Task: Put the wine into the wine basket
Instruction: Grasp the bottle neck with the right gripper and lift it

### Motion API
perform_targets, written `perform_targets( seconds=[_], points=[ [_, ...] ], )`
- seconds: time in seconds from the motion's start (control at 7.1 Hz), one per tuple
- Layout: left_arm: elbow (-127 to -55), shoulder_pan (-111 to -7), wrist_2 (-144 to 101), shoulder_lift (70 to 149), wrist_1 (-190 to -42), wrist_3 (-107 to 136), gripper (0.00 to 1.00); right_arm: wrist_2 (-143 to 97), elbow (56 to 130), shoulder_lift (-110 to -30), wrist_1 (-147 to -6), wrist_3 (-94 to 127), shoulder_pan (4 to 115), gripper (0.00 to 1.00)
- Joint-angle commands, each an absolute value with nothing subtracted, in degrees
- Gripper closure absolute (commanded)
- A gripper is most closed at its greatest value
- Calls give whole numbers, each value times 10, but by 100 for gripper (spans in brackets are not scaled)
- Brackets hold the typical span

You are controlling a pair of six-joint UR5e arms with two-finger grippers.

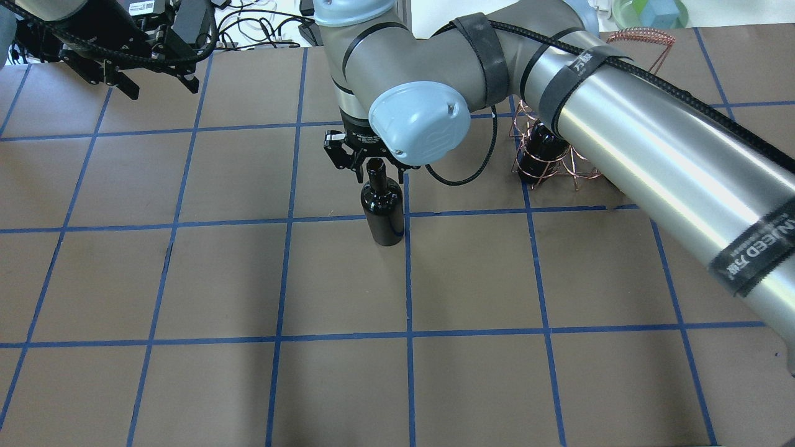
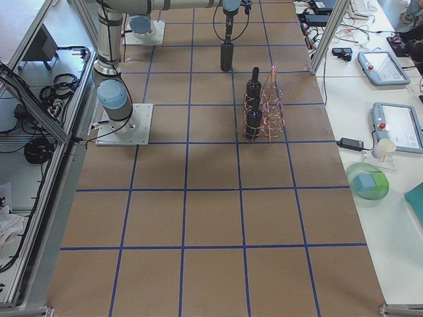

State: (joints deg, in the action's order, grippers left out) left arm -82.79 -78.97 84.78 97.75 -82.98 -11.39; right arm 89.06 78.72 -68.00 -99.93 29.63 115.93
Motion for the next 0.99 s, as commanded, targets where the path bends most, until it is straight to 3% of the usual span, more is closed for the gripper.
perform_targets(
  seconds=[0.0, 0.28, 0.85],
  points=[
    [-833, -780, 860, 976, -828, -121, 0, 887, 787, -681, -998, 301, 1159, 76],
    [-834, -780, 858, 978, -826, -121, 0, 887, 787, -686, -998, 301, 1158, 90],
    [-845, -767, 860, 991, -791, -115, 0, 897, 787, -766, -926, 253, 1074, 92]
  ],
)
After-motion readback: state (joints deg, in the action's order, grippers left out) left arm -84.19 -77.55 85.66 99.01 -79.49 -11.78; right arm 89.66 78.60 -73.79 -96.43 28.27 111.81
